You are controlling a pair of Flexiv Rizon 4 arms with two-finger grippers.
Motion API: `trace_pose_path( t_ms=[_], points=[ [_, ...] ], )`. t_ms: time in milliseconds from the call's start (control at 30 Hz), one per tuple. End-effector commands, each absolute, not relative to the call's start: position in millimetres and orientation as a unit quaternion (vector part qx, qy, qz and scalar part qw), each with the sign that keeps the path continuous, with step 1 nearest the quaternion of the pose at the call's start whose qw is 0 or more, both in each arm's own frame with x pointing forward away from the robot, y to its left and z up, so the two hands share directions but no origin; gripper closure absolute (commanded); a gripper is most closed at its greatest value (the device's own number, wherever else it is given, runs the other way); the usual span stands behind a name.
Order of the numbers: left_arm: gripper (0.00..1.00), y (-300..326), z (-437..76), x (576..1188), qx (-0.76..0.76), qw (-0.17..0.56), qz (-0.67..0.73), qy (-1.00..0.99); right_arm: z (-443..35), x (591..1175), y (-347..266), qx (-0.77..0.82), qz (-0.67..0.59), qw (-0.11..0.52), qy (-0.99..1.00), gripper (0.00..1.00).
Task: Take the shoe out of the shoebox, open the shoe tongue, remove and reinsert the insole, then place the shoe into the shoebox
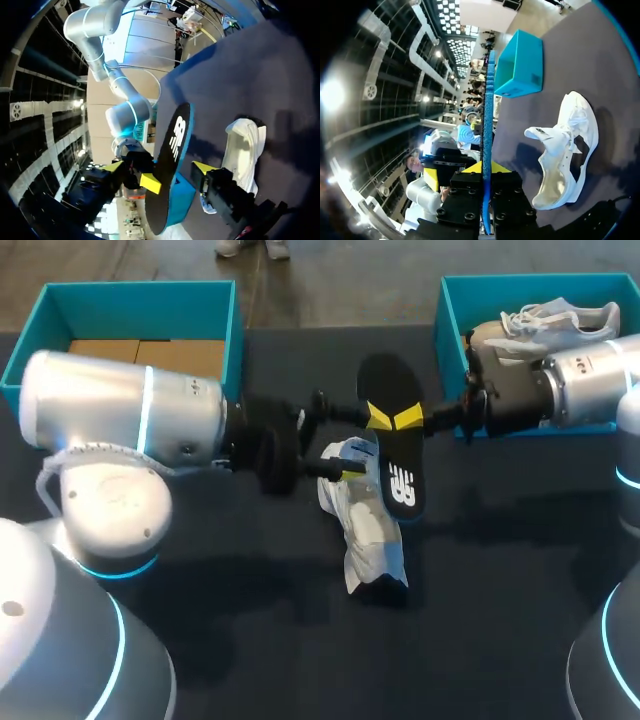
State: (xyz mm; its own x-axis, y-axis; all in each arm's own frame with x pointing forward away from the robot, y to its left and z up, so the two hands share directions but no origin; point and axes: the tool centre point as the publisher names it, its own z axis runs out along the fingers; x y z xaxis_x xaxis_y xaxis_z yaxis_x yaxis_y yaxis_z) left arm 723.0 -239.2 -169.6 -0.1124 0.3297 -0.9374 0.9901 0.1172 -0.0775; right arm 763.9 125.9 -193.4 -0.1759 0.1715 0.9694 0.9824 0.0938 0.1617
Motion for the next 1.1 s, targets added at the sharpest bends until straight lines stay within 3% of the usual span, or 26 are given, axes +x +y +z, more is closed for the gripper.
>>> trace_pose_path(
  t_ms=[33, 367, 1100],
  points=[
    [0.00, -220.2, -155.2, 721.6, 0.555, 0.338, -0.371, 0.663, -201.4, 766.1, 126.3, -0.487, -0.467, 0.426, -0.602, 1.00],
    [0.00, -203.2, -135.3, 730.2, 0.593, 0.210, -0.319, 0.709, -218.5, 765.6, 129.1, -0.496, -0.460, 0.433, -0.596, 1.00],
    [0.00, -195.4, -102.8, 760.8, 0.673, 0.027, -0.158, 0.722, -230.7, 766.4, 144.7, -0.493, -0.444, 0.443, -0.603, 1.00]
  ],
)
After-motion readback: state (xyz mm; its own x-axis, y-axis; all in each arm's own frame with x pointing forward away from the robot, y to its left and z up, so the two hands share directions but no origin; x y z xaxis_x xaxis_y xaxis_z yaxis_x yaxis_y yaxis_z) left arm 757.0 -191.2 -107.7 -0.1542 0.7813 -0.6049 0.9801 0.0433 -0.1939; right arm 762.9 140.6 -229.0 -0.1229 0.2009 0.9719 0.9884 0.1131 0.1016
